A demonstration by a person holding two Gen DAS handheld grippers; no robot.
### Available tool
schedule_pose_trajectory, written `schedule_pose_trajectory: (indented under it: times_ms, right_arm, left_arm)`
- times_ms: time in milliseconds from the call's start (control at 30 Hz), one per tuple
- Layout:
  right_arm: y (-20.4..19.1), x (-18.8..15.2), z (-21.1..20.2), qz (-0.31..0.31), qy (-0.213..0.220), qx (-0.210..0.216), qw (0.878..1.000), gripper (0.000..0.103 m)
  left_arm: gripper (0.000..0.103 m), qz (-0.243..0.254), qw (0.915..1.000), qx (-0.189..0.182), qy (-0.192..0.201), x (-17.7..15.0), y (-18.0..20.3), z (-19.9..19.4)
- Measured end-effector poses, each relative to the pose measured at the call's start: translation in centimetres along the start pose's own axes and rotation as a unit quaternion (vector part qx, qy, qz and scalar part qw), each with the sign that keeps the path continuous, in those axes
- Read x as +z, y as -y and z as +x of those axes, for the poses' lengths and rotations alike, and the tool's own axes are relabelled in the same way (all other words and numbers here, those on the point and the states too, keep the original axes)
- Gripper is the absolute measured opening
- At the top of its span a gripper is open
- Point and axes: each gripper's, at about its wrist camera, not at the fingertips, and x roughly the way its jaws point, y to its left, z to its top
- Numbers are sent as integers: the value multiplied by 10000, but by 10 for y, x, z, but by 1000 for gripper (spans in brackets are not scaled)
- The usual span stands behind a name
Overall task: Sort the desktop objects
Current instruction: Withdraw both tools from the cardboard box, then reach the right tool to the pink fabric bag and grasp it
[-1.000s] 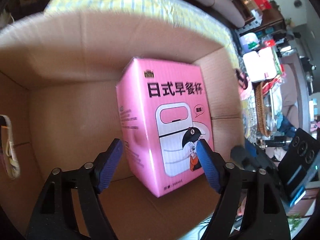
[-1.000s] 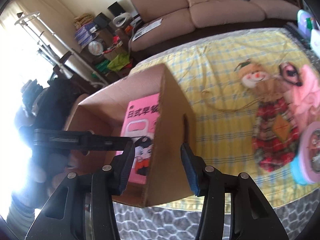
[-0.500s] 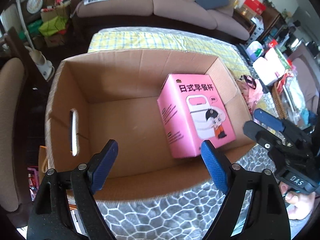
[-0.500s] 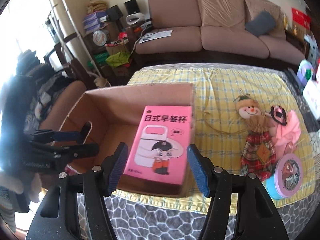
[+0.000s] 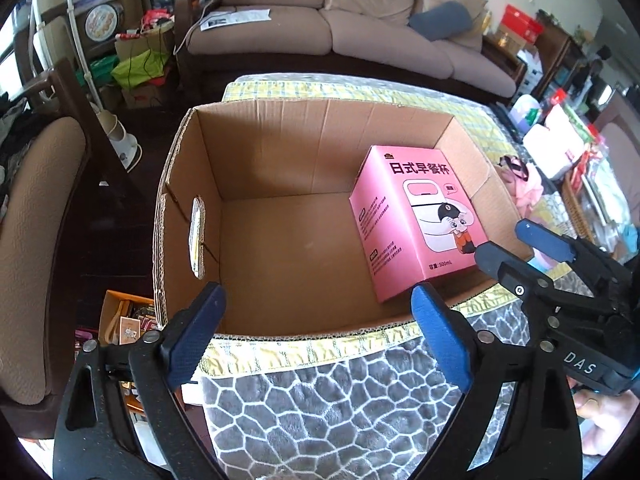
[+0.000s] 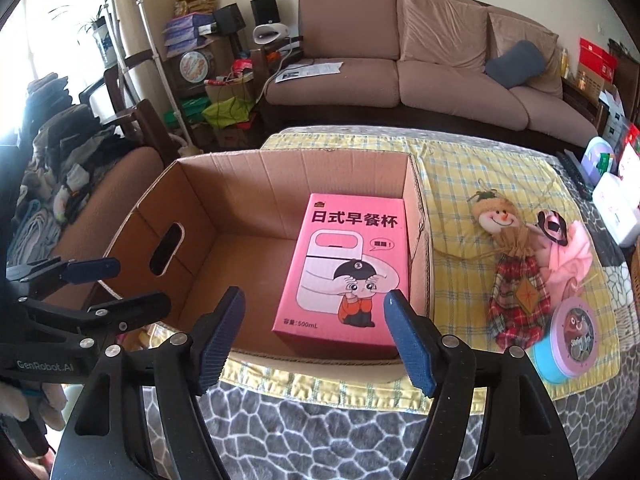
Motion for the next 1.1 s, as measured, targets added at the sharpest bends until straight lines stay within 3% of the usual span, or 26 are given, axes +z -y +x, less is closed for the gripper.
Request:
schedule_pose_trajectory:
  times_ms: [233,467,600,733,900,1100]
  right_arm:
    - [4,-6,-7,68,70,102,9999,75]
    - [34,-10,-35,31,252,-14,9997,76]
    - [82,-22,-59,172,433,-433,9980,80]
    - [150,-40,-76,694,462,-858,9928,80]
    - [232,-70,-91,1593,587,-1091,9794,80]
    - [287,-98,-89,2201,610,-1209,9660,80]
  left_arm:
    - [94,65,9999,-28,114,-3,7,-6]
    - [94,441,9977,-269,448,1,52,-22]
    - [94,775,9937,-483,656,0,94,-28]
    - [94,1179,9868,-833,736,-7,150,-23]
    - [94,1677,9778,-1000,766,-26,217,-5]
    - [94,2025,9719,-1062,556,-40,277,32]
